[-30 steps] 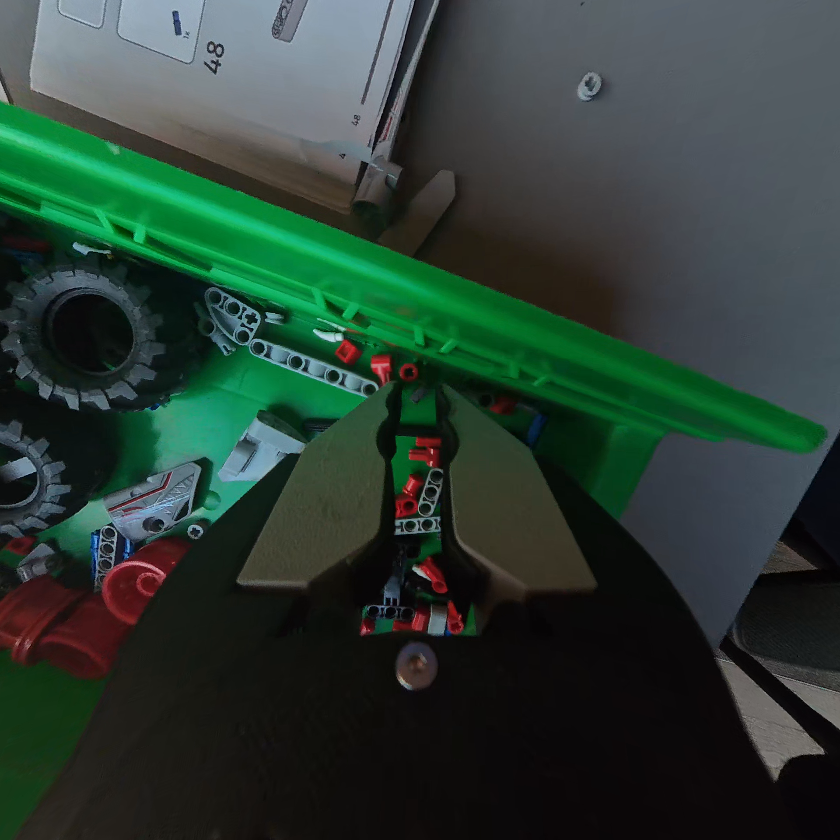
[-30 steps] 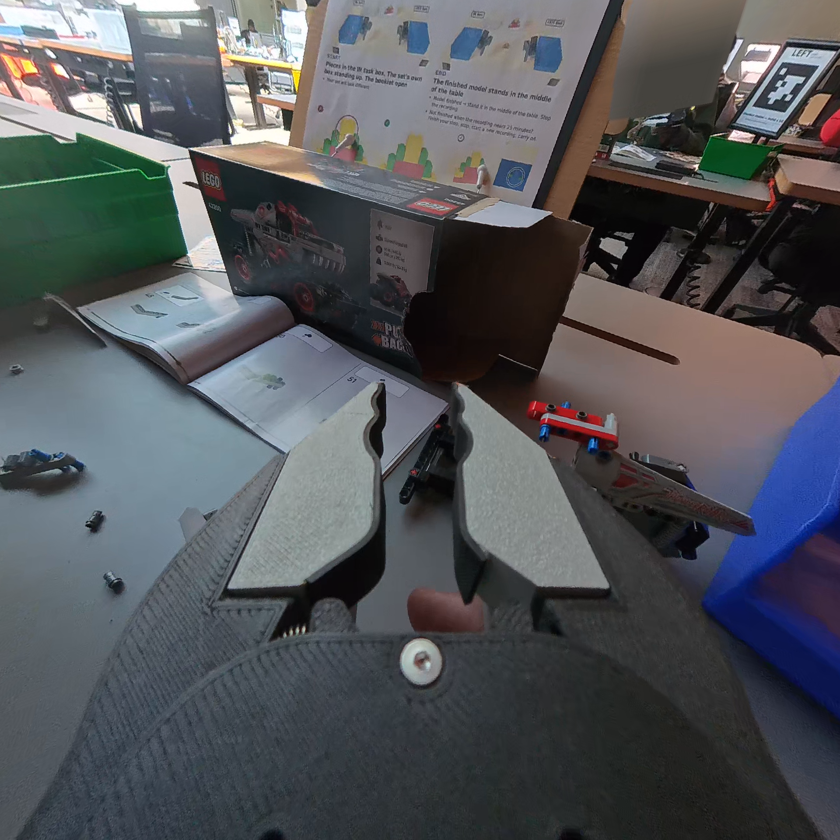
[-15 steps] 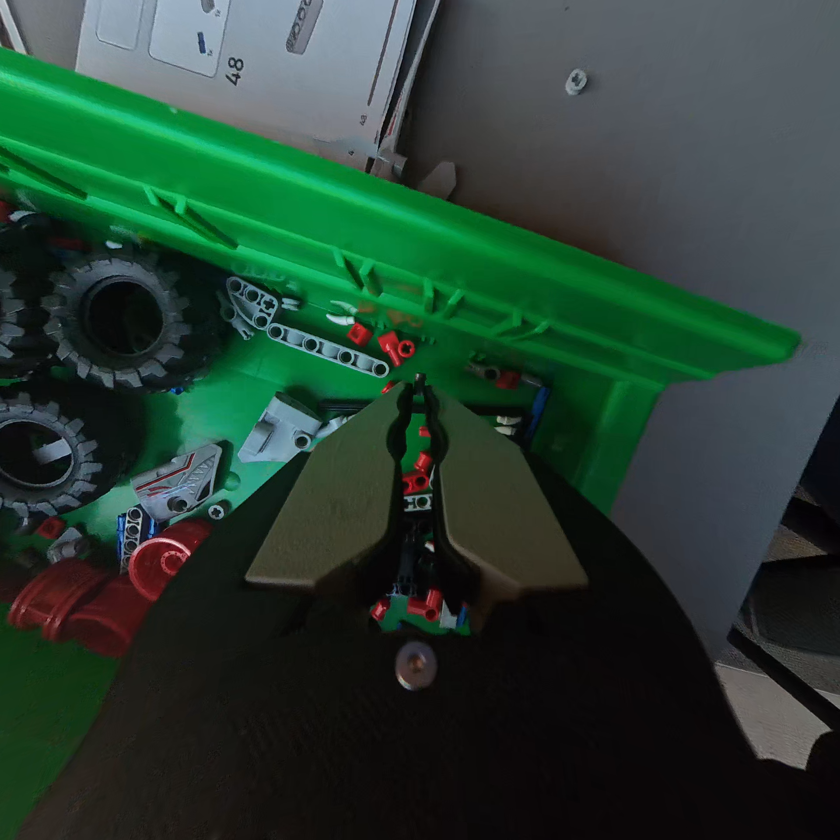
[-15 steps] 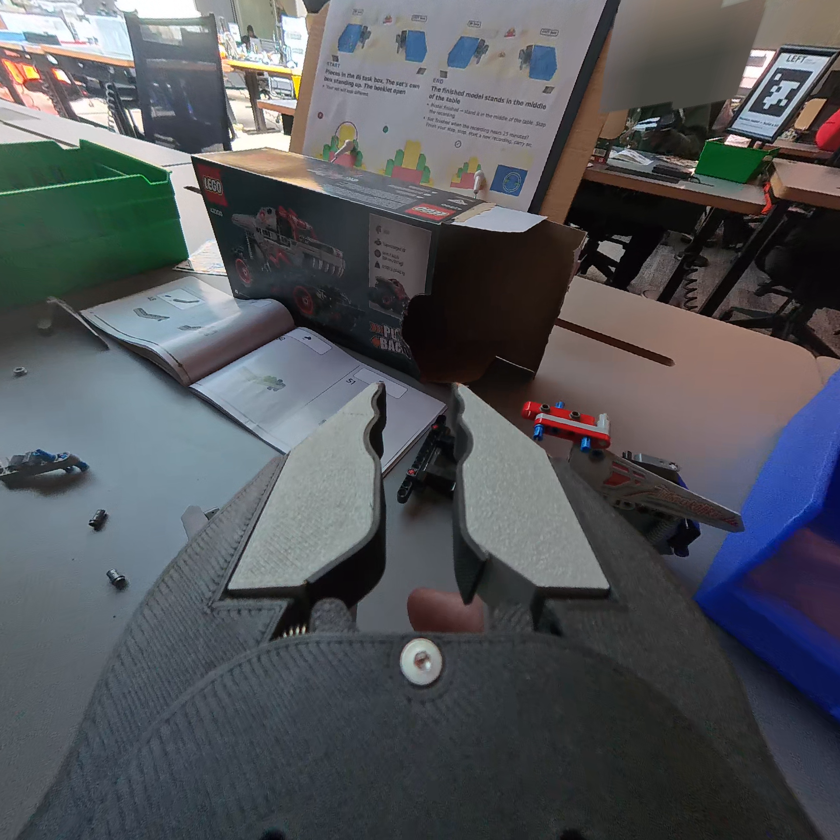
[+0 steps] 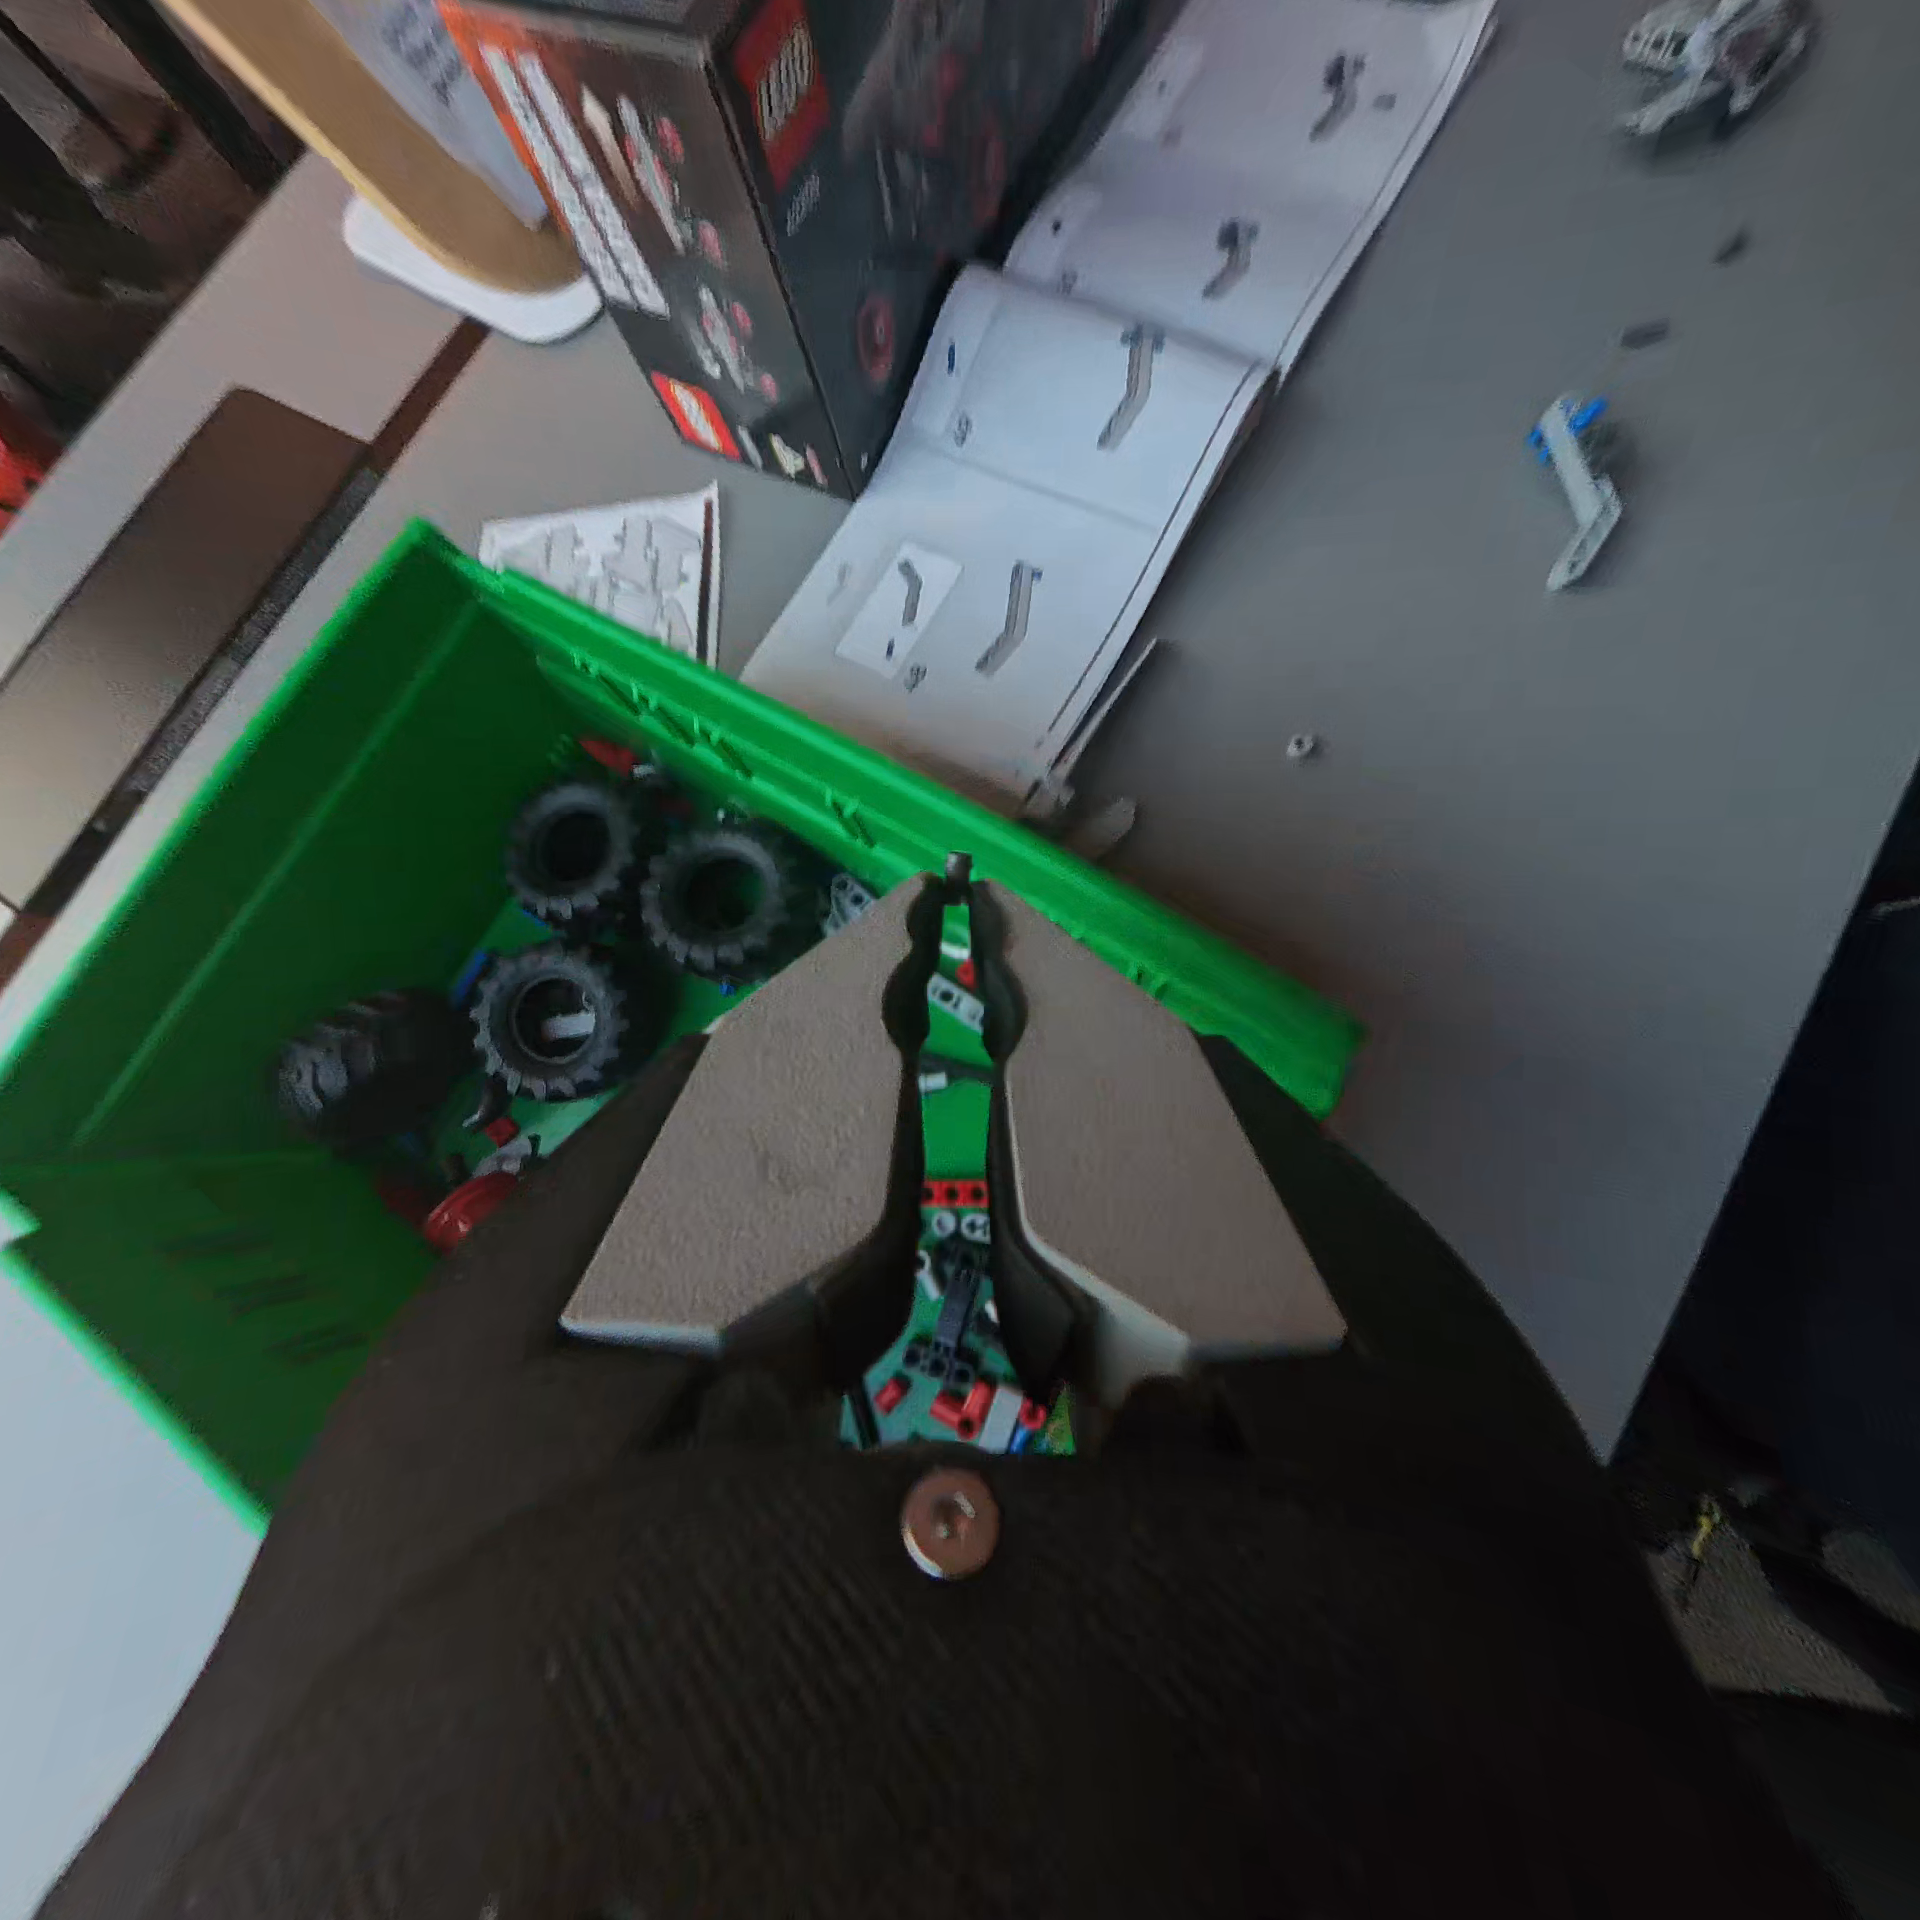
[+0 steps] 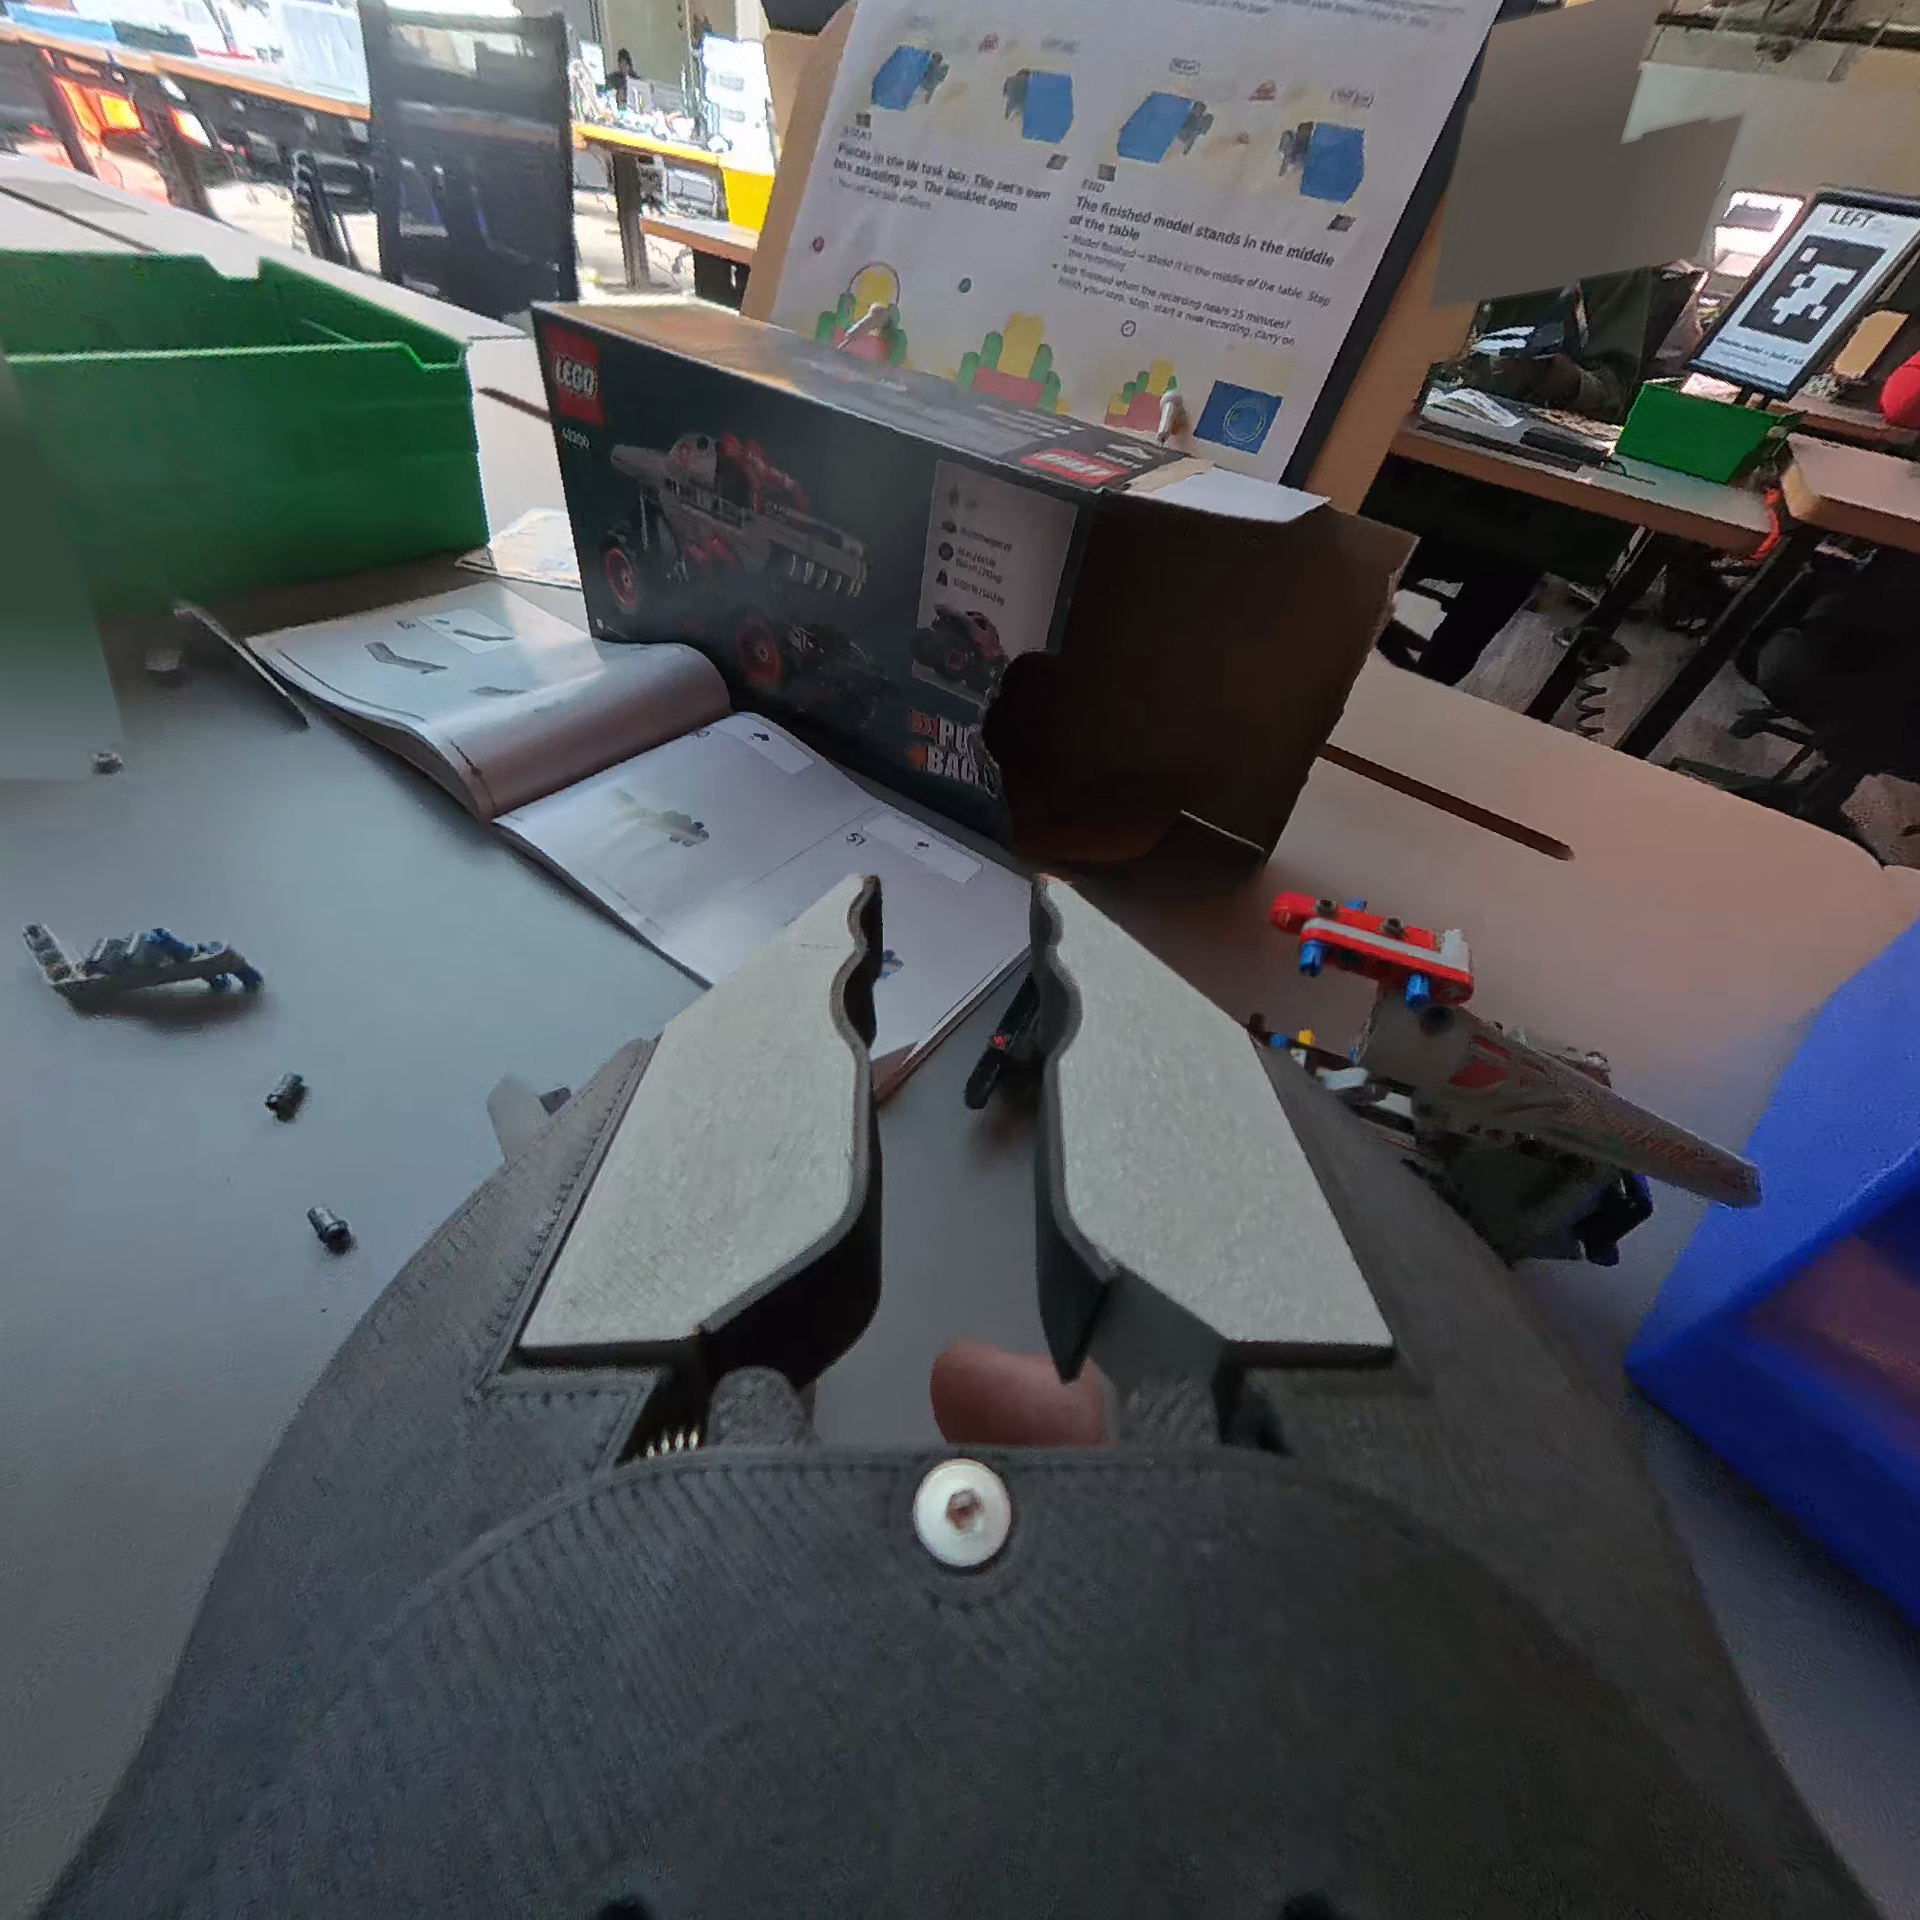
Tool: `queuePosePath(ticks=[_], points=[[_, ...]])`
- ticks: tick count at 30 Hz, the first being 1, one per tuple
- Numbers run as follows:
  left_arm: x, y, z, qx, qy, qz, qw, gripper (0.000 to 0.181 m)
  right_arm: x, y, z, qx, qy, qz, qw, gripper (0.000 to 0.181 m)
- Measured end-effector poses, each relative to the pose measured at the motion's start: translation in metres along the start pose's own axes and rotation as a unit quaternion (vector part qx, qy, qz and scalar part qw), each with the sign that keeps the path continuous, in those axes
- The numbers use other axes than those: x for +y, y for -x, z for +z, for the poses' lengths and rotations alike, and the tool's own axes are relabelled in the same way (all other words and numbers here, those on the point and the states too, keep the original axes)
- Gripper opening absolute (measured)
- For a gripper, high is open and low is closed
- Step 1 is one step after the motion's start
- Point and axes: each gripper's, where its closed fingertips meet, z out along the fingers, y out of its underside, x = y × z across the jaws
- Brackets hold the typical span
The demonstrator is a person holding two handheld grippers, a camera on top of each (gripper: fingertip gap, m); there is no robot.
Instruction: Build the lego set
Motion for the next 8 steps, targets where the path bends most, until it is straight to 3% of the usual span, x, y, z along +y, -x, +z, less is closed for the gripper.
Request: queuePosePath(ticks=[4, 8], points=[[-0.065, -0.063, 0.011, 0.05, -0.051, 0.052, 0.996, 0.001, 0.01, 0.013, -0.006, -0.006, -0.014, -0.01, 1.0, 0.025], [-0.099, -0.149, 0.074, 0.132, -0.033, 0.127, 0.983, 0.001, 0.009, 0.022, -0.011, -0.015, -0.041, -0.021, 0.999, 0.024]])
